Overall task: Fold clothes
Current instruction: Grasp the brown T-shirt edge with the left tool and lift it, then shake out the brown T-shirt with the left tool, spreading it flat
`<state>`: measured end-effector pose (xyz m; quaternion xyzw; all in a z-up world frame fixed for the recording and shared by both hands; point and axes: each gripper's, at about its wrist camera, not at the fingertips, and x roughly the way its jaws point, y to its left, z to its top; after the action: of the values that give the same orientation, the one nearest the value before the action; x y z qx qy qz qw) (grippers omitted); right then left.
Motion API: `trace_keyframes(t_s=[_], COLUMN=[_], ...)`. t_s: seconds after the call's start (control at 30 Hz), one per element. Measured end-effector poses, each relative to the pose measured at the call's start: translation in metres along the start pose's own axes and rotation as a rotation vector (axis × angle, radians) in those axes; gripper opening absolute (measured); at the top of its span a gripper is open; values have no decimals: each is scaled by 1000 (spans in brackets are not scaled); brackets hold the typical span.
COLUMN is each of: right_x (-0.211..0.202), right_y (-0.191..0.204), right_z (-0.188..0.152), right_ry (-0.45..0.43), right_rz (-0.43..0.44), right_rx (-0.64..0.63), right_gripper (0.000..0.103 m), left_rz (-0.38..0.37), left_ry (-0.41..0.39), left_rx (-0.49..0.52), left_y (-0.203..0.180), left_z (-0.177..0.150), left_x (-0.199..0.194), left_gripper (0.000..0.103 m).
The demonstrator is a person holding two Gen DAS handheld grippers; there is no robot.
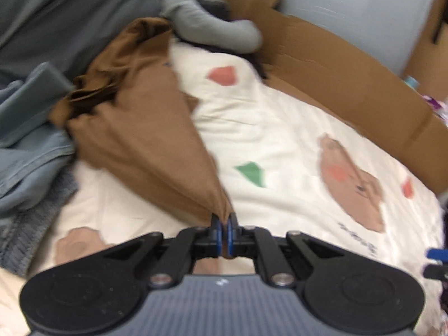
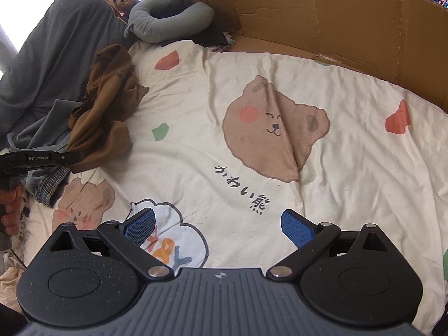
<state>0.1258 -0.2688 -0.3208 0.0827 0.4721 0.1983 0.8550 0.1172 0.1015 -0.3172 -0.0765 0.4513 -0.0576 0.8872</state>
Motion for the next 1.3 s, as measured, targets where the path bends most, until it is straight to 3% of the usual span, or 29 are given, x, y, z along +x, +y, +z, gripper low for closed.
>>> trace_keyframes(t_s=[0.27, 0.67, 0.8, 0.9, 1.0, 1.07, 1.13, 1.3], right_x=[0, 3, 5, 7, 9, 11, 13, 26], right_y=[-1, -9, -6, -5, -8, -11, -12, -10], right_z=[-1, -2, -3, -5, -7, -8, -9, -12], right_ry=[7, 19, 21, 30, 39, 43, 47, 64], right_rz=[29, 45, 65, 61, 53, 47, 44, 50], right_rx=[21, 42, 30, 22, 30, 33, 34, 26], right_gripper=[100, 99, 99, 99, 99, 99, 99, 99], left_rz=[-219, -480, -570, -534, -506, -467, -402, -174], left_ry=[51, 95, 162, 208, 194, 175, 140, 82], left_rx=[68, 161, 184, 202, 198, 187, 184, 206], left_y=[-55, -121, -136, -135, -119, -108, -96, -61], left_z=[-3, -3, -5, -8, -7, -3, 0, 3], left_x=[10, 20, 24, 28, 23, 20, 18, 23], left_gripper=[3, 3, 5, 11, 26, 47, 55, 59])
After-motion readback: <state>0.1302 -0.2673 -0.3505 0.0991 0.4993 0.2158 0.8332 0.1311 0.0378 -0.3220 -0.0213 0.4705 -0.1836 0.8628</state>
